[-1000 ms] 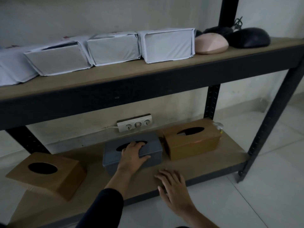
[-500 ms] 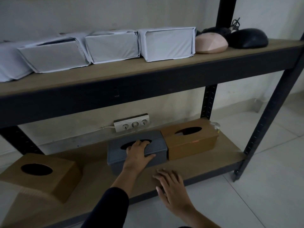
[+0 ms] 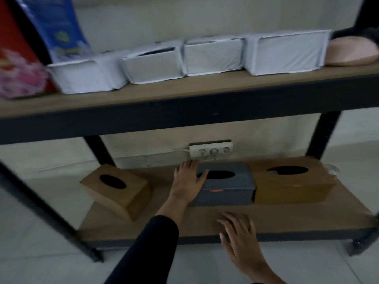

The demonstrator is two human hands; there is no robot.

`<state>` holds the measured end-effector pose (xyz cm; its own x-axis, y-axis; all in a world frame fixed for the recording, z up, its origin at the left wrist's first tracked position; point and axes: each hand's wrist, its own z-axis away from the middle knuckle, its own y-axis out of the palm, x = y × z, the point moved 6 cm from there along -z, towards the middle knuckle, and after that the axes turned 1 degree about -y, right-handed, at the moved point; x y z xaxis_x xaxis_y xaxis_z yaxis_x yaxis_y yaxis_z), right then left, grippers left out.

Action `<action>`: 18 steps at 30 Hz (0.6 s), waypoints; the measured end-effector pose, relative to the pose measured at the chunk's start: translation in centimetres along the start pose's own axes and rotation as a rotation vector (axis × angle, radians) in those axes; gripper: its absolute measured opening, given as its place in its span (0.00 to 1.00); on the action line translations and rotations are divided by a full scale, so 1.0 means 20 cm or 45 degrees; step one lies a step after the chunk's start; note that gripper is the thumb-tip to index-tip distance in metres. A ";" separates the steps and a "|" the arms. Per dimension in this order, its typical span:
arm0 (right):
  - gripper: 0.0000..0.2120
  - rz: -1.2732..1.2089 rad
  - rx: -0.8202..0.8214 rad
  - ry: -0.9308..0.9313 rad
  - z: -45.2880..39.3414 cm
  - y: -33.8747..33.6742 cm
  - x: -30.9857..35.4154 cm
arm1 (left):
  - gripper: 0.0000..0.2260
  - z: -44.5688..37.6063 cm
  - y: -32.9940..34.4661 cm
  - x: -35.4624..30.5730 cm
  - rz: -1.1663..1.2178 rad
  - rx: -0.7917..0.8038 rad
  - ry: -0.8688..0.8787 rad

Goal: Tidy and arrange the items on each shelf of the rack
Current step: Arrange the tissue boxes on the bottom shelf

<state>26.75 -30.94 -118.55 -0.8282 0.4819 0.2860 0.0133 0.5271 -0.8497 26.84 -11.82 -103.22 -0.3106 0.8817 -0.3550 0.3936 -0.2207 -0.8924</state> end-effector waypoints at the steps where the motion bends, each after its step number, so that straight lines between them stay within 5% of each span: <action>1: 0.17 -0.014 0.005 -0.033 -0.02 0.02 0.05 | 0.22 0.03 -0.07 0.11 -0.065 -0.012 -0.046; 5: 0.14 -0.089 0.044 -0.122 -0.08 0.11 0.23 | 0.27 0.21 -0.33 0.57 -0.250 0.061 -0.351; 8: 0.14 -0.145 0.023 -0.145 -0.09 0.14 0.31 | 0.40 0.34 -0.41 0.83 -0.417 0.390 -0.569; 10: 0.14 -0.164 0.004 -0.149 -0.09 0.16 0.32 | 0.40 0.40 -0.41 0.92 -0.558 0.537 -0.591; 18: 0.14 -0.155 0.086 -0.187 -0.09 0.16 0.32 | 0.33 0.33 -0.31 0.90 -0.494 0.352 -0.384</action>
<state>22.44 -24.85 -118.64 -0.8944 0.3072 0.3250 -0.1255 0.5251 -0.8418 13.15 2.71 -105.94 -0.6369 0.7708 -0.0136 -0.0276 -0.0404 -0.9988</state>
